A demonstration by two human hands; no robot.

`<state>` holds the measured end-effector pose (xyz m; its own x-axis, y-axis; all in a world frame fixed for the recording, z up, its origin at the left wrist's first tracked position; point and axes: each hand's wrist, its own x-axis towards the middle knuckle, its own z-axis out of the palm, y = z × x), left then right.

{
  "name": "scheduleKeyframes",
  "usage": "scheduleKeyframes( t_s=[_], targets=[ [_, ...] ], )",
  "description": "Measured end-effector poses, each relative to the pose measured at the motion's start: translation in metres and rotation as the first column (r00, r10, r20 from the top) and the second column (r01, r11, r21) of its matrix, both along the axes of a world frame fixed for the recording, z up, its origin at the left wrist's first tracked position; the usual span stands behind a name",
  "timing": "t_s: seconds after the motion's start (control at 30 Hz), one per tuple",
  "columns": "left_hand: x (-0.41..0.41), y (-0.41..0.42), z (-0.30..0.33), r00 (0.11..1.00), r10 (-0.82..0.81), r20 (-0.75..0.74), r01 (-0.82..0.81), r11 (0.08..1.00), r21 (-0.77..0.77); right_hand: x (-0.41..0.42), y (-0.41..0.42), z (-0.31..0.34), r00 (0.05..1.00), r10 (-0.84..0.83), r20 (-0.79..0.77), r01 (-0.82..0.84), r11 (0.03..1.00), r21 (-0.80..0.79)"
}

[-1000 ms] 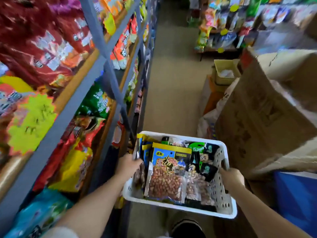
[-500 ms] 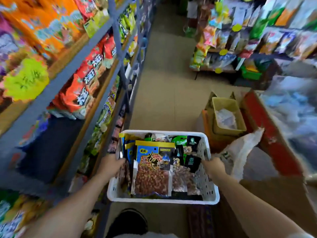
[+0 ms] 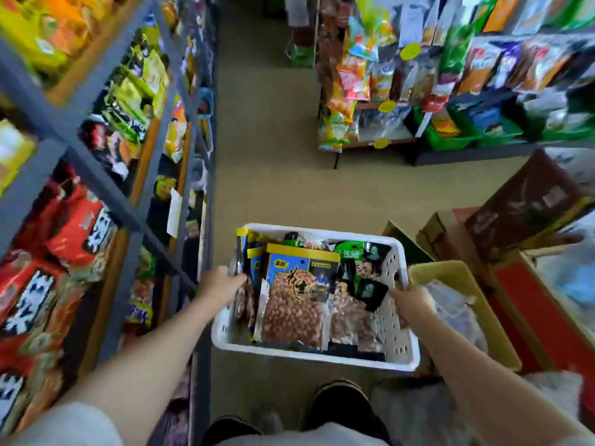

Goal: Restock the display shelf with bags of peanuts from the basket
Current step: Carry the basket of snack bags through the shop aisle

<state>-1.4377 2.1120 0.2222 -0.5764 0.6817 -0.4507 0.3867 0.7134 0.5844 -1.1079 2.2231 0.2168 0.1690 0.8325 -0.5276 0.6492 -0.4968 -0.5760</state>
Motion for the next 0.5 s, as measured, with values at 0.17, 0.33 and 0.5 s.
scheduleKeyframes(
  t_s=[0.17,0.33,0.5],
  targets=[
    [-0.037,0.183,-0.010,0.989,-0.140,-0.053,0.139,0.990,-0.022,-0.033,0.161,-0.020,0.998,-0.054,0.021,0.053,0.998,0.026],
    [-0.055,0.353,-0.010,0.965,-0.248,-0.080,0.240,0.966,-0.100,-0.053,0.322,-0.019,0.994,-0.098,0.042,0.099,0.995,-0.026],
    [-0.065,0.523,0.006,0.950,-0.312,-0.018,0.310,0.948,-0.074,-0.055,0.465,0.003,0.977,-0.203,0.068,0.204,0.979,-0.017]
  ],
)
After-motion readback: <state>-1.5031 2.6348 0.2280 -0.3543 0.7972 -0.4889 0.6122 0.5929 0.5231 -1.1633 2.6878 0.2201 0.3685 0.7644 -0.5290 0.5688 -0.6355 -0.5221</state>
